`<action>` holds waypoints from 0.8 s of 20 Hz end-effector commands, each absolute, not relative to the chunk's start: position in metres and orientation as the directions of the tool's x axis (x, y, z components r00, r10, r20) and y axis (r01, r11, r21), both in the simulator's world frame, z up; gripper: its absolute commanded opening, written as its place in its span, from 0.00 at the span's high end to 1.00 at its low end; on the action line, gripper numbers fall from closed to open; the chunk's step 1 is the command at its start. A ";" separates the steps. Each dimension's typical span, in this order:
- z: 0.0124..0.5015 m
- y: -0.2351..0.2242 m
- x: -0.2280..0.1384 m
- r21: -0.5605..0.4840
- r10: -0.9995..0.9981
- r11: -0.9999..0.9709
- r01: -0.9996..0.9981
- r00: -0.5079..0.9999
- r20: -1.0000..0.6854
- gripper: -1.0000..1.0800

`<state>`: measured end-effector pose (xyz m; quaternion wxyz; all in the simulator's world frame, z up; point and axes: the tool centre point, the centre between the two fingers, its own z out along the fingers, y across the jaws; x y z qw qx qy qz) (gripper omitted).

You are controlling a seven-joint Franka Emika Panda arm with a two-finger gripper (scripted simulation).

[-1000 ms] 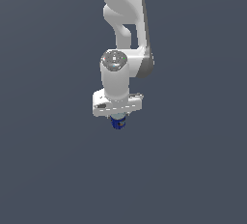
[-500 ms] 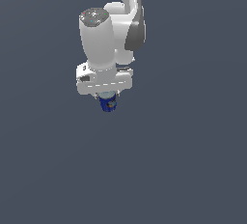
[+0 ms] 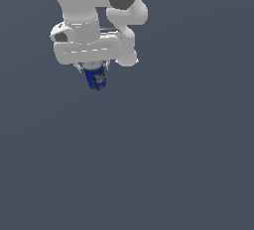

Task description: Pick up the object and move it to a goal position.

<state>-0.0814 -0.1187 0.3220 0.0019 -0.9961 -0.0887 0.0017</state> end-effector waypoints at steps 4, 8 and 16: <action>0.383 -0.147 -0.106 -0.003 0.177 -0.984 0.177 0.984 0.001 1.00; 0.422 -0.166 -0.121 -0.003 0.177 -0.984 0.177 0.984 0.001 1.00; 0.477 -0.194 -0.141 -0.001 0.177 -0.984 0.177 0.984 0.000 1.00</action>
